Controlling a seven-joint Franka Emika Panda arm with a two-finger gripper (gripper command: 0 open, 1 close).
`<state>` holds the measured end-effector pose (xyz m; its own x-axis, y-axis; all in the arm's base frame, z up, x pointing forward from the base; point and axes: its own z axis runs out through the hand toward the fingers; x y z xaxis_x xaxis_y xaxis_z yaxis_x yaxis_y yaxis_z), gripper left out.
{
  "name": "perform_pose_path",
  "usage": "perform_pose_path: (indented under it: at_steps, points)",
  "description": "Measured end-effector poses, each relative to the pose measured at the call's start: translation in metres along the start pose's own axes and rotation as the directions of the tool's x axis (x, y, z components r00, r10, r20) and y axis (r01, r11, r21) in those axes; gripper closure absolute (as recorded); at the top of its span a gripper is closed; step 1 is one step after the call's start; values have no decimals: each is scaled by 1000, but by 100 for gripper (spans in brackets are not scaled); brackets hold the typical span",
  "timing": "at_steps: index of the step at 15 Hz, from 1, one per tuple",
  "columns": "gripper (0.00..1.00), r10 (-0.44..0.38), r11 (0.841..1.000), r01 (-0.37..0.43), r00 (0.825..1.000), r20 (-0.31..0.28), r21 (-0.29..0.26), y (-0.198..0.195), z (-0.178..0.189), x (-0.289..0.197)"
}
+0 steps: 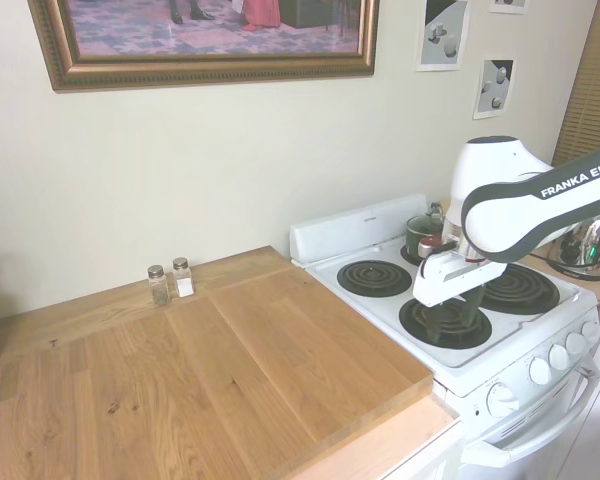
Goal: Uncover the lid of the pot
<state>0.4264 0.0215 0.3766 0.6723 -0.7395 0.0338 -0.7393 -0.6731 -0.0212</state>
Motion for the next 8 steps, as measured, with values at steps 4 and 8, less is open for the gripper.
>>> perform_pose_path:
  at_steps: [4, 8]
  points:
    - [0, 22, 1000, -22, 1000, -15, 19, 3, -10, 7]
    - [0, 90, 986, -76, 992, -87, 150, 35, -91, 43]
